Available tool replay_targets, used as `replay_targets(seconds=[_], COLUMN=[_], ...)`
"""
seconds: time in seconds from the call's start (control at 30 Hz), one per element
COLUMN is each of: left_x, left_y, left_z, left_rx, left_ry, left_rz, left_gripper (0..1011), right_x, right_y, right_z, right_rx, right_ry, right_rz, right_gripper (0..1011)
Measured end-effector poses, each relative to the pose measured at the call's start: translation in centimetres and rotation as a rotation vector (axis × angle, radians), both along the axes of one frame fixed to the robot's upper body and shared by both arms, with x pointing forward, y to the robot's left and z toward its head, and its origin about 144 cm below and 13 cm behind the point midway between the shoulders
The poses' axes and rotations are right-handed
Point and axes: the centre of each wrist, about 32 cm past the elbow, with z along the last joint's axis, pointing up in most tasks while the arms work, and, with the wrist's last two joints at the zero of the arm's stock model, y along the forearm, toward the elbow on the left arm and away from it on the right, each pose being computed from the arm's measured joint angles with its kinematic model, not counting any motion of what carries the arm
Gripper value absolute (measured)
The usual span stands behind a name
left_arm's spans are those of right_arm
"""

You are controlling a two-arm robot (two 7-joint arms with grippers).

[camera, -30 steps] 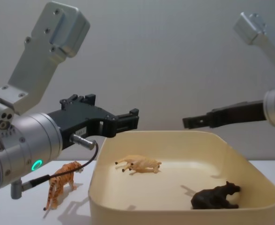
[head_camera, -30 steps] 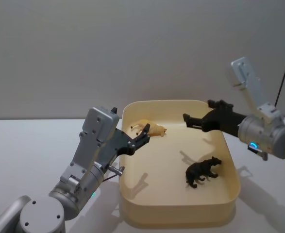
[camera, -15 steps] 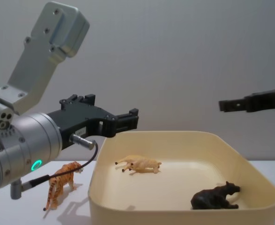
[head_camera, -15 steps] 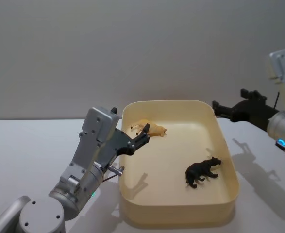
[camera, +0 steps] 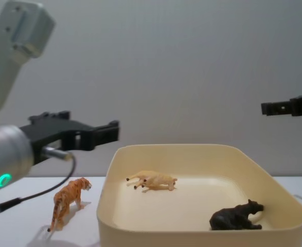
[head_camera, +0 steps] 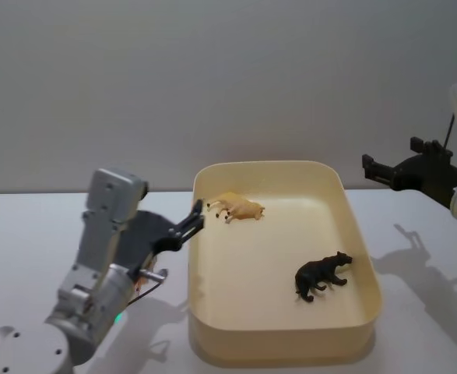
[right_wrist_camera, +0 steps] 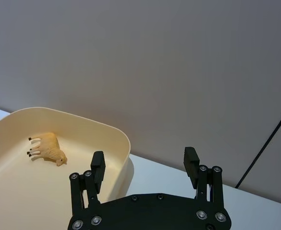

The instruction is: Pick up the toy alternately with two hands and place it into the central storage box.

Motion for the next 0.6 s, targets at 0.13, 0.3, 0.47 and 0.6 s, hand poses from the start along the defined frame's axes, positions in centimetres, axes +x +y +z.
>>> replay_targets(seconds=[0.13,0.3,0.47,0.6], left_x=[-0.5,-0.7,-0.3,0.2], left_y=[1.2,2.5,3.7,4.4], left_z=[0.3,0.6,0.9,1.1], left_rx=[-0.010,0.004,0.039,0.069], left_ry=[0.050,0.097,0.139,0.166], left_rz=[0.032,0.040,0.013,-0.021], left_gripper=[1002,1002,1002,1002], right_x=[-0.1,-0.3,-0.4,-0.4], right_y=[-0.2,-0.4,-0.5,-0.6], right_z=[0.1,0.1,0.2,0.2], right_rx=[0.001,0.002,0.003,0.003], right_ry=[-0.003,-0.005,-0.007,-0.007], right_rz=[-0.007,-0.015,-0.019,-0.022], right_gripper=[1001,1001,1001,1001])
